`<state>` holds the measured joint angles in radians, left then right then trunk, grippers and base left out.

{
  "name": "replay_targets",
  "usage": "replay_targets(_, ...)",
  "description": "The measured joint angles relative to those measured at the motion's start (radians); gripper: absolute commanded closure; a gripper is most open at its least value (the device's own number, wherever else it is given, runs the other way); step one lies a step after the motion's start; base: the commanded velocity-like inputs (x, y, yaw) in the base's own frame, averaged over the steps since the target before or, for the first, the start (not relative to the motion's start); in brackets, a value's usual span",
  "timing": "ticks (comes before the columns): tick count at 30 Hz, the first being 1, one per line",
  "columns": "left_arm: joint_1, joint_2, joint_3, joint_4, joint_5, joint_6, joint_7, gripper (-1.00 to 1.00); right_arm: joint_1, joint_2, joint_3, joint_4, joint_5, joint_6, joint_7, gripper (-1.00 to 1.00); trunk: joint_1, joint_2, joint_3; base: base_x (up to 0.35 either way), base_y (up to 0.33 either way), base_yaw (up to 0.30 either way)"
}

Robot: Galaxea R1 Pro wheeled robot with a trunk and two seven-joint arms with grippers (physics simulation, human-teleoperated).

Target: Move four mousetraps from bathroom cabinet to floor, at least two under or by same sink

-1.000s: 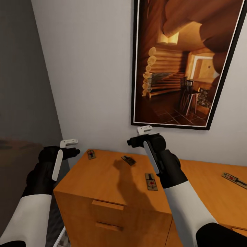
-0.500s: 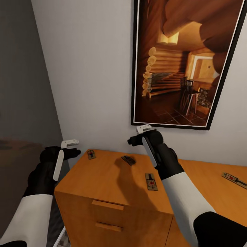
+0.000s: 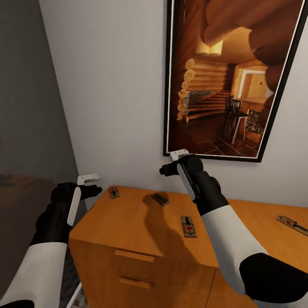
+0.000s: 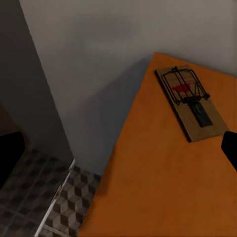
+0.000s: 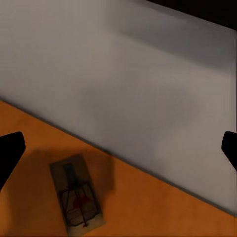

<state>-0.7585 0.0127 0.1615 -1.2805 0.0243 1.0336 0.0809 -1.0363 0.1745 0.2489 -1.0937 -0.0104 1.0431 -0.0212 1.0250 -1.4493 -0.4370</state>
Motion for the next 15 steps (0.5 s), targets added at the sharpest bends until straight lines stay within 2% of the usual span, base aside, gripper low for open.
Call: replay_targets(15, 0.0, -0.001, 0.0, 0.006, 0.0, -0.001, 0.0, -1.0, -0.01, 0.0, 0.002, 0.004, -0.003, 0.0, 0.014, -1.0, 0.0, 0.0, 0.0, 0.0, 0.0, 0.0)
